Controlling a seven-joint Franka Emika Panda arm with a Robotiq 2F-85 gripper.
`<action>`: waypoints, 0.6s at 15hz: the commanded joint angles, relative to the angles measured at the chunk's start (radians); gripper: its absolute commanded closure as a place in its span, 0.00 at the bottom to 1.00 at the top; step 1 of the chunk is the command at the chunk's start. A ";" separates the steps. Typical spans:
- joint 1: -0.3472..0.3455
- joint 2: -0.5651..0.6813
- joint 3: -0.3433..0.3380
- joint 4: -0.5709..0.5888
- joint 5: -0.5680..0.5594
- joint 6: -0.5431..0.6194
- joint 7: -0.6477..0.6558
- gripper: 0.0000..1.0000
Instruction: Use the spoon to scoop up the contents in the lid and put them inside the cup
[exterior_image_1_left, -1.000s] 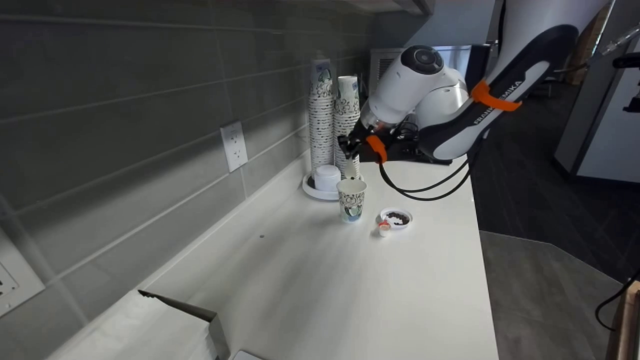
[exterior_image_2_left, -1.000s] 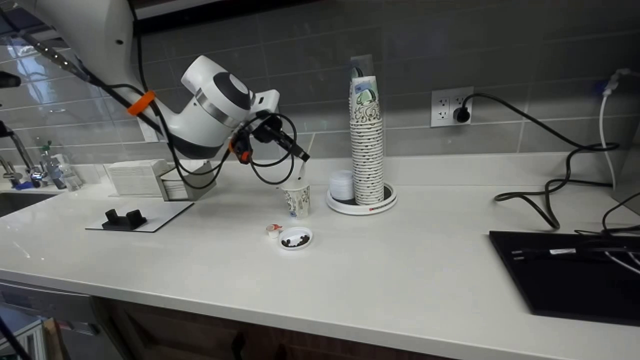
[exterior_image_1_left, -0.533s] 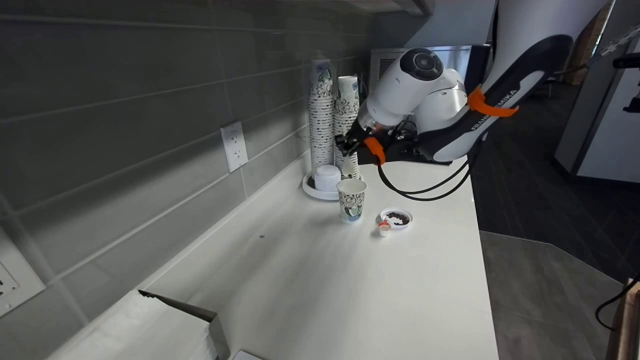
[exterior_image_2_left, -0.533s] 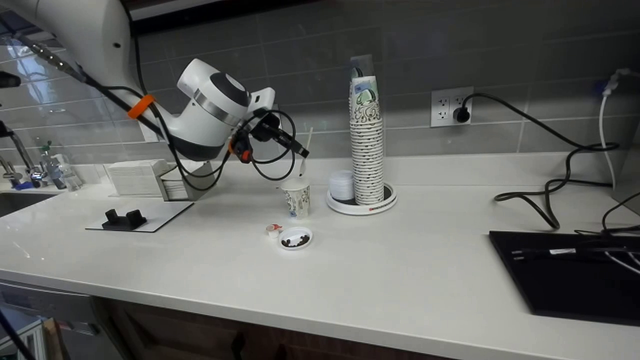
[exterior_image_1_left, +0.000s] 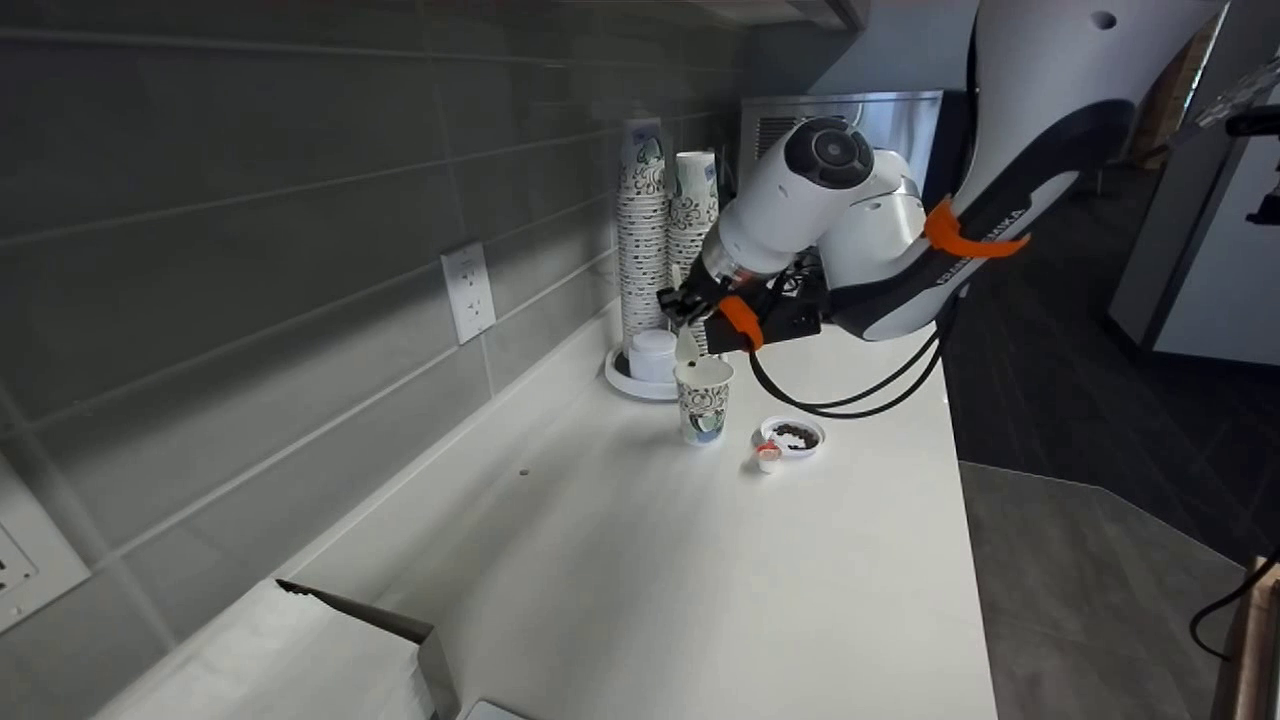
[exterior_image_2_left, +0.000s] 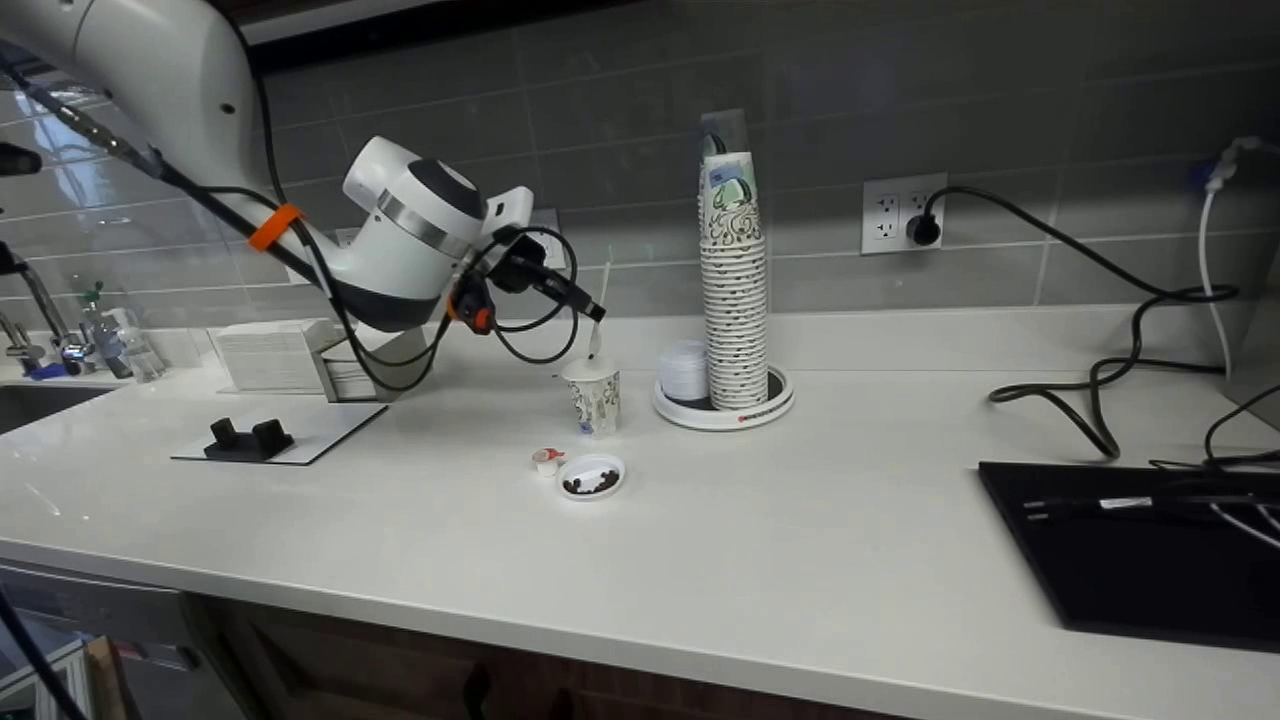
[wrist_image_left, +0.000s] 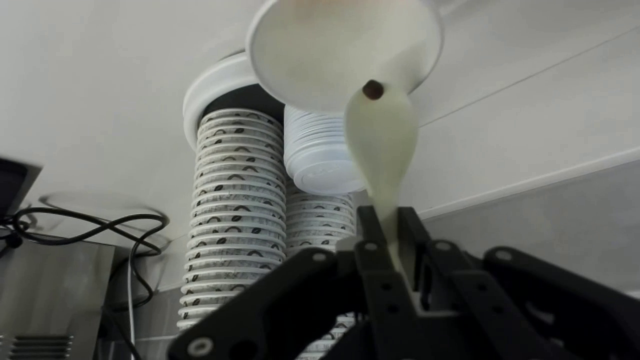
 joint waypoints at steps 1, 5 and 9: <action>0.000 0.000 -0.002 0.000 0.000 0.001 0.000 0.86; 0.029 0.035 -0.040 0.013 -0.003 0.019 0.014 0.97; 0.113 0.086 -0.145 0.015 -0.003 0.072 0.034 0.97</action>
